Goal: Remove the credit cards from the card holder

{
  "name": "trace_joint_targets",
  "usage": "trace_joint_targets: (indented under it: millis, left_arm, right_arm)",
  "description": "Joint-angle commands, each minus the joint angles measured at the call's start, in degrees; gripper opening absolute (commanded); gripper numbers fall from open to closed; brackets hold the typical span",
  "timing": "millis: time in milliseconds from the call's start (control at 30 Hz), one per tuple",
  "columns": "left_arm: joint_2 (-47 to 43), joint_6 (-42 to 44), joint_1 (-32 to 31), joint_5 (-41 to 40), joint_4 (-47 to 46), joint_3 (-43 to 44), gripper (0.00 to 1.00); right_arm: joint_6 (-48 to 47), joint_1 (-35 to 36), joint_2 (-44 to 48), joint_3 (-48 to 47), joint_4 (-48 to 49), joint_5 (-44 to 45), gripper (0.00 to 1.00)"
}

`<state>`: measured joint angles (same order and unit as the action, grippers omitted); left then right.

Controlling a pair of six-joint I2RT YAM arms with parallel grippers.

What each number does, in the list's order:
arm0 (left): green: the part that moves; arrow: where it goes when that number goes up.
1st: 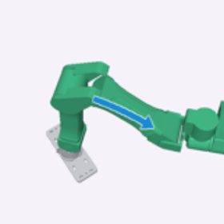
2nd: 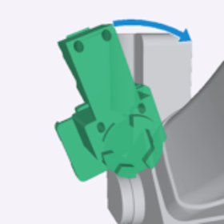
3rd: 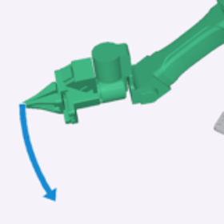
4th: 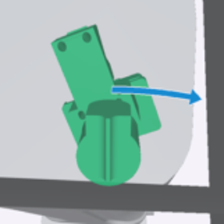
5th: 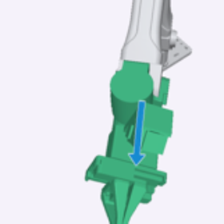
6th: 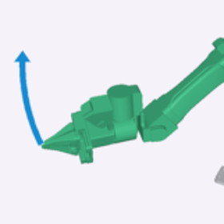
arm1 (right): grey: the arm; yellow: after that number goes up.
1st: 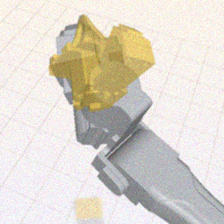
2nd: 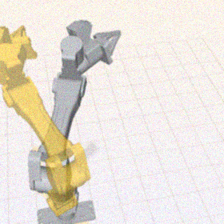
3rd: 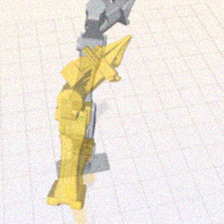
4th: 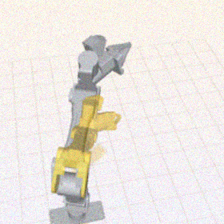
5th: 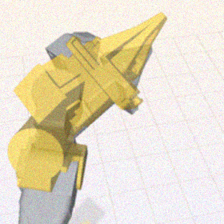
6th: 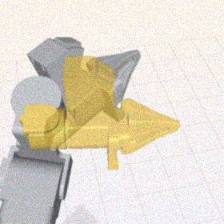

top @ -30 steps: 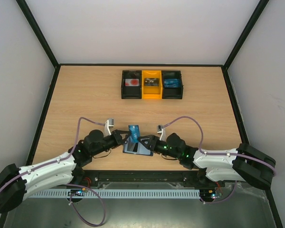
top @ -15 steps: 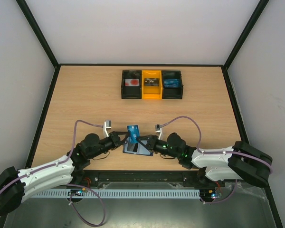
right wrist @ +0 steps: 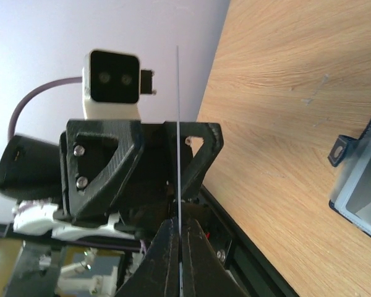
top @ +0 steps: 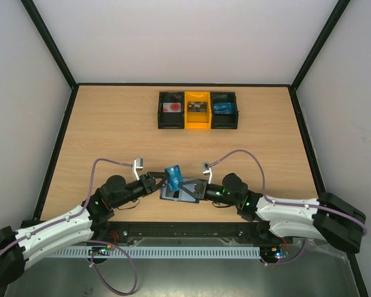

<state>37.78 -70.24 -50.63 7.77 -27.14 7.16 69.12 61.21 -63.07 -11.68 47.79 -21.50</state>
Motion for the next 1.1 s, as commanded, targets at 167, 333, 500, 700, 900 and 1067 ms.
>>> trace_joint_targets:
  millis: [167, 333, 500, 700, 900, 1067]
  left_arm:
    - [-10.1, 18.0, -0.1, 6.0, 26.4, 10.6, 0.62]
    - [-10.0, 23.4, 0.1, 9.8, 33.7, 16.0, 0.62]
    - [-7.6, 27.1, 0.1, 15.3, 36.4, 18.6, 0.61]
    - [-5.3, 29.4, 0.1, 18.0, 37.8, 19.6, 0.58]
    - [-4.7, 29.7, 0.1, 22.8, 34.9, 18.5, 0.54]
    - [-4.1, 28.5, 0.2, 27.0, 30.4, 16.4, 0.35]
  right_arm:
    - [-16.8, 0.3, 13.4, -1.7, -20.5, -11.9, 0.02]
    - [-19.3, 0.3, 15.3, -2.2, -22.2, -17.0, 0.02]
    - [-19.1, 0.3, 13.5, -2.2, -19.4, -23.7, 0.02]
    - [-18.2, 0.3, 13.4, -1.8, -16.4, -26.3, 0.02]
    - [-17.4, 0.3, 13.8, -1.6, -14.4, -27.5, 0.02]
    - [-17.0, 0.3, 13.6, -2.0, -13.4, -27.9, 0.02]
